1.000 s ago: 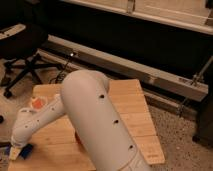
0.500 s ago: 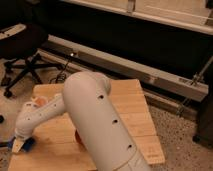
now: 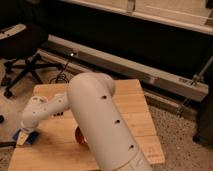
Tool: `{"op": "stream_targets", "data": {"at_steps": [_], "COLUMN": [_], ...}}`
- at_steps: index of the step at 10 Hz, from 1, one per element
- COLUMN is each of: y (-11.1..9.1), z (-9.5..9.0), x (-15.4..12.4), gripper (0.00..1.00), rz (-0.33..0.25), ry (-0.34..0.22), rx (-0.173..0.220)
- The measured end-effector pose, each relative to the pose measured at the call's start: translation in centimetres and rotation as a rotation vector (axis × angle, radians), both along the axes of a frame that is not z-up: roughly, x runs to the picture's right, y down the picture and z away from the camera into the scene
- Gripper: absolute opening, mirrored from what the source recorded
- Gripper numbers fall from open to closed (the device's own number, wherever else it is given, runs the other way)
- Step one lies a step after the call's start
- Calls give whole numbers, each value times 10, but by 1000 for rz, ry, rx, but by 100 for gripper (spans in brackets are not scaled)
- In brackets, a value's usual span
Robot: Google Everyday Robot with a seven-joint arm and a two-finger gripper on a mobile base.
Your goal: Wipe the white sponge on the table
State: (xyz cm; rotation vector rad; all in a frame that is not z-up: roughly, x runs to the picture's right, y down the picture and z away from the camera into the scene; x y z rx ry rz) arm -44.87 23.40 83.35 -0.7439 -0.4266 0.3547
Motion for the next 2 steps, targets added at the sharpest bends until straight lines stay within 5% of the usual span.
{"op": "stream_targets", "data": {"at_steps": [2], "y": [-7], "z": [10], "x": [9], "gripper": [11], "rz": [11], "ry": [15], "rx": [-9]}}
